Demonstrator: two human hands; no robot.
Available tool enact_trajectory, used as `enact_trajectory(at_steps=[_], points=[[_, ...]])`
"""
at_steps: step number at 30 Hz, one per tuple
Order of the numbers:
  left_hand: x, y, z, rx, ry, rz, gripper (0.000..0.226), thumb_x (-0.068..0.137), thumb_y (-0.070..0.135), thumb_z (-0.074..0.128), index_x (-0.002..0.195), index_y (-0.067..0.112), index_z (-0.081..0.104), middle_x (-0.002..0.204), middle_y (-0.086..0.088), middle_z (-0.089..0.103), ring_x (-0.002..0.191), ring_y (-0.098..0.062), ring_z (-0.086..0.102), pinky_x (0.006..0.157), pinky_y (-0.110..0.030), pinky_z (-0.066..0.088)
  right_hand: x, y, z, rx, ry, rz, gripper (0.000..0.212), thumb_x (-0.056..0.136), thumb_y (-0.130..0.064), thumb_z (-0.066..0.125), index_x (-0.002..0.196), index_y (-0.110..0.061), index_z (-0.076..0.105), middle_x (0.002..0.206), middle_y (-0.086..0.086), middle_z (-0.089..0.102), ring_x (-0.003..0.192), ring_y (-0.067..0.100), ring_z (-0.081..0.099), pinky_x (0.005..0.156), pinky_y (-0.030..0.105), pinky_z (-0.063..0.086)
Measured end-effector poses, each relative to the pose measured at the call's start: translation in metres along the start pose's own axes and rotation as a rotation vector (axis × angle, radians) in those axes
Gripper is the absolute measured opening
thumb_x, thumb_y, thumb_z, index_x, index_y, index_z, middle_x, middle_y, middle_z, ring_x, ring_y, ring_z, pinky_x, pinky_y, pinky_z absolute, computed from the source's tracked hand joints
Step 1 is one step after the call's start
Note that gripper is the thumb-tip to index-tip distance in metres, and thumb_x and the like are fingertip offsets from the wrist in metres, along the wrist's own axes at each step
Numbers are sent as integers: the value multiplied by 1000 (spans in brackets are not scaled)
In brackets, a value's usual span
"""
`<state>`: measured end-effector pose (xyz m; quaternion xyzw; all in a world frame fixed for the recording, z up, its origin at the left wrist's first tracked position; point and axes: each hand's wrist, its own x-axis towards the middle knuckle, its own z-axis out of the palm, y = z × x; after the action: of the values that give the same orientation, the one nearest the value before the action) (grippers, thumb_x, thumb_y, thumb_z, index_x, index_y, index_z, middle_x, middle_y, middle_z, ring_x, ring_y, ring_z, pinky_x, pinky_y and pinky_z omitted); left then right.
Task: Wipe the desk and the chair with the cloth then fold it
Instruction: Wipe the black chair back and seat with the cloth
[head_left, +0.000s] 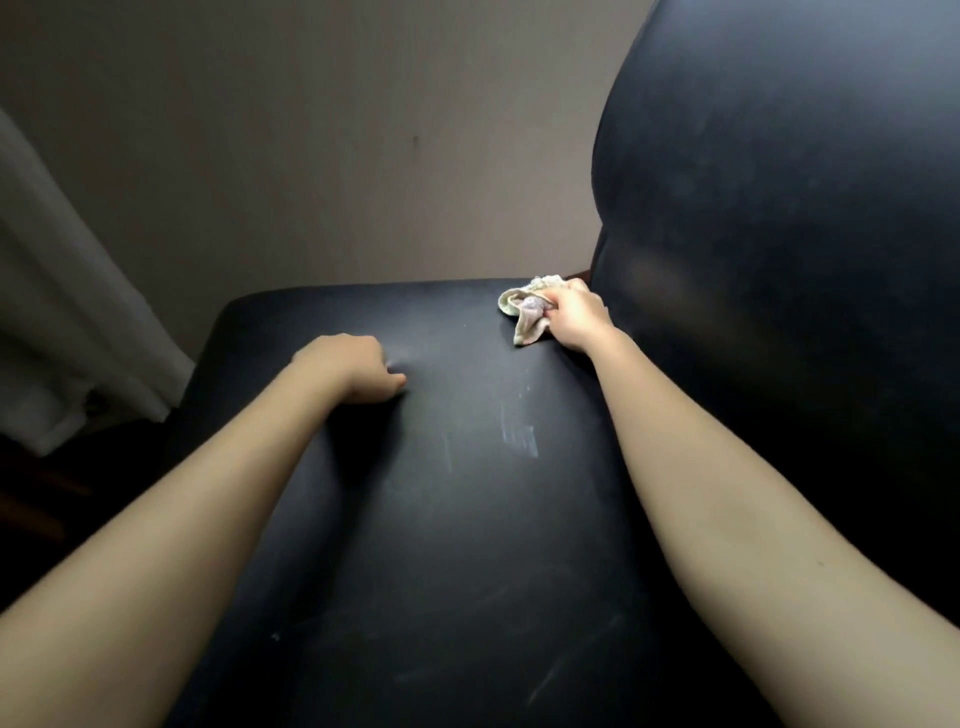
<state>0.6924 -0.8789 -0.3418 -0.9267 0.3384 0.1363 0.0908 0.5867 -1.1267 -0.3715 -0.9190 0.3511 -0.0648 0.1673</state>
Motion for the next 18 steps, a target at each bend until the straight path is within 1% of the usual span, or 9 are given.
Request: enact_trajectory(at_steps=[2, 4, 6, 9, 12, 14, 15, 16, 18], points=[[-2, 5, 3, 22, -4, -14, 46, 89, 50, 46, 121, 19, 58, 125, -8, 57, 114, -30, 53, 91, -34, 45, 14, -2, 2, 0, 3, -21, 35, 94, -25, 45, 127, -34, 57, 134, 9, 42, 124, 34, 41, 103, 39, 34], [-7, 14, 1, 51, 13, -47, 42, 91, 47, 46, 123, 20, 56, 128, -7, 55, 117, -29, 51, 86, -32, 43, 24, -6, 5, -4, 1, -33, 35, 94, -25, 43, 126, -33, 57, 135, 9, 40, 126, 33, 39, 105, 41, 33], [-10, 22, -1, 68, 21, -78, 43, 93, 46, 44, 125, 20, 54, 130, -6, 54, 119, -27, 50, 81, -30, 39, 28, -10, 8, -11, -1, -36, 36, 94, -23, 42, 126, -32, 56, 136, 8, 39, 129, 31, 36, 108, 43, 28], [-13, 30, -3, 72, 6, -97, 48, 94, 52, 40, 125, 18, 54, 131, -6, 53, 120, -27, 50, 78, -31, 37, 18, -19, 9, -71, 3, -65, 38, 94, -24, 43, 131, -25, 52, 142, 11, 36, 134, 29, 30, 109, 41, 22], [-12, 35, -6, 47, -22, -102, 54, 93, 58, 39, 122, 15, 55, 130, -7, 53, 119, -28, 50, 82, -34, 42, -13, -25, 13, -97, -10, -141, 43, 92, -26, 46, 134, -21, 50, 144, 14, 36, 134, 31, 30, 109, 38, 22], [-7, 34, -9, 35, -35, -94, 57, 93, 59, 37, 122, 13, 54, 131, -8, 53, 119, -29, 50, 82, -33, 41, -49, -24, 18, -48, -32, -215, 42, 90, -23, 46, 131, -25, 54, 145, 12, 37, 134, 30, 30, 110, 37, 21], [-6, 34, -11, 33, -51, -88, 59, 93, 59, 36, 124, 12, 54, 134, -9, 52, 120, -30, 49, 84, -33, 41, -71, -23, 21, -22, -44, -251, 42, 88, -24, 44, 129, -27, 56, 145, 9, 39, 133, 29, 31, 110, 36, 21], [-5, 33, -14, 34, -70, -79, 61, 93, 59, 35, 126, 11, 53, 136, -9, 50, 122, -31, 48, 90, -34, 41, -96, -21, 21, 2, -60, -280, 45, 85, -27, 42, 127, -30, 57, 143, 7, 41, 132, 28, 33, 109, 35, 20], [-2, 31, -17, 50, -95, -55, 65, 92, 60, 34, 127, 8, 52, 139, -10, 48, 124, -33, 47, 101, -40, 40, -151, -18, 18, 46, -102, -335, 54, 76, -32, 36, 125, -32, 58, 141, 2, 42, 130, 24, 34, 109, 34, 21]])
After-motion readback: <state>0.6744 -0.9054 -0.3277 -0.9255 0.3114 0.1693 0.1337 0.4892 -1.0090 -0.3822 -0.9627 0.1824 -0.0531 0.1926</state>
